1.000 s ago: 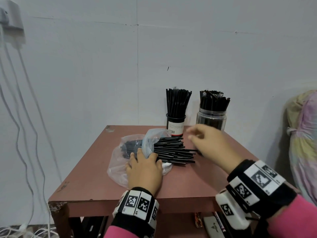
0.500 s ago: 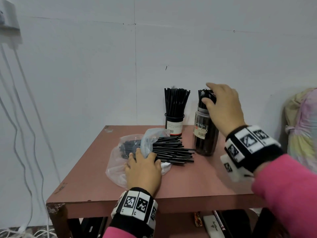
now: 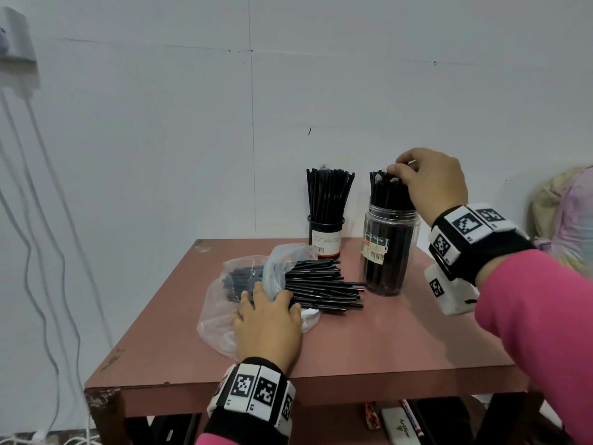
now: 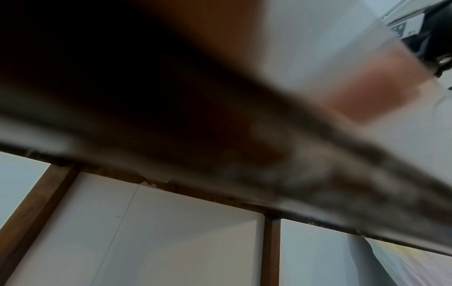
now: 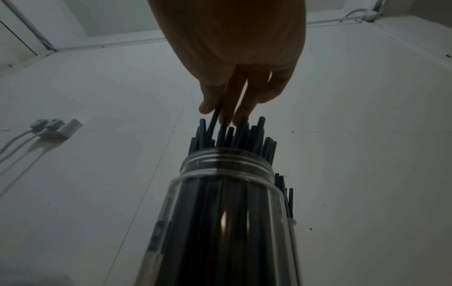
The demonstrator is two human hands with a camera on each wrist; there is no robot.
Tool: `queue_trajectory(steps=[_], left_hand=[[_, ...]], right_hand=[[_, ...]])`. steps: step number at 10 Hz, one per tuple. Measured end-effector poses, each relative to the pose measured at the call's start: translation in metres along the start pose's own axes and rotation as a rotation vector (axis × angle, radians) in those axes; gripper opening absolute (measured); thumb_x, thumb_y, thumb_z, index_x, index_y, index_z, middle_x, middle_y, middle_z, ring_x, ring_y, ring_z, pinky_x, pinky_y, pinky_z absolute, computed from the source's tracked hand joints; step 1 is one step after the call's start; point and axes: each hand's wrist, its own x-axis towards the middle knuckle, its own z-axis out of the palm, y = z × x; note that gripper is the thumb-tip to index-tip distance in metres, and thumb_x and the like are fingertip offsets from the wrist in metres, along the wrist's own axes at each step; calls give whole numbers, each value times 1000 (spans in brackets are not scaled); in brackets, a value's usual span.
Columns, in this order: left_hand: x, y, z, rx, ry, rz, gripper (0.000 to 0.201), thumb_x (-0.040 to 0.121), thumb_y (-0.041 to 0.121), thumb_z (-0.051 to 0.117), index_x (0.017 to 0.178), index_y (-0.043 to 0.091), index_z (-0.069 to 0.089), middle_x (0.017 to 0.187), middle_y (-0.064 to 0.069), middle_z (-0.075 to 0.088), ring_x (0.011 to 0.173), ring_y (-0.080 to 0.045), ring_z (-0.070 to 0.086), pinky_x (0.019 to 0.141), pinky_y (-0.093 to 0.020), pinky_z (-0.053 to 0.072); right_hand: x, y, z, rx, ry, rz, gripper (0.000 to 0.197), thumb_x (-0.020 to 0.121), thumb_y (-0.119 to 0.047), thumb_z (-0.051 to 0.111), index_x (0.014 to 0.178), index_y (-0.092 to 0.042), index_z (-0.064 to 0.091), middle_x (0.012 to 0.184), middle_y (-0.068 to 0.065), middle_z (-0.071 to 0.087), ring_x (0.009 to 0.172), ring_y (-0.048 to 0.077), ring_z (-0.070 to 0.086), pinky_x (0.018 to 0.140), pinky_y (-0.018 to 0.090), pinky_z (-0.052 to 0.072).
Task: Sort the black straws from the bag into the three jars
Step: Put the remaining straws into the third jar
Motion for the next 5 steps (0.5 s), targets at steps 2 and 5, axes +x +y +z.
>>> queue_trajectory(steps=[2, 5], left_hand=[[0, 0, 0, 0, 1, -1, 35, 99, 46, 33, 130, 35, 47, 155, -7, 21, 145, -34, 12, 115, -50, 19], [0, 1, -1, 10, 7, 2, 36, 99, 46, 33, 131, 35, 47, 155, -8, 23, 144, -34, 13, 115, -50, 19]], right_hand=[[-8, 6, 2, -412, -104, -123, 34, 97, -44, 47, 103, -25, 74, 106, 4, 71, 109, 27, 56, 93, 40, 29], [-66, -27, -5, 82, 29, -218, 22, 98, -26, 49, 104, -15, 67, 111, -2, 54, 109, 11, 47, 88, 15, 28]])
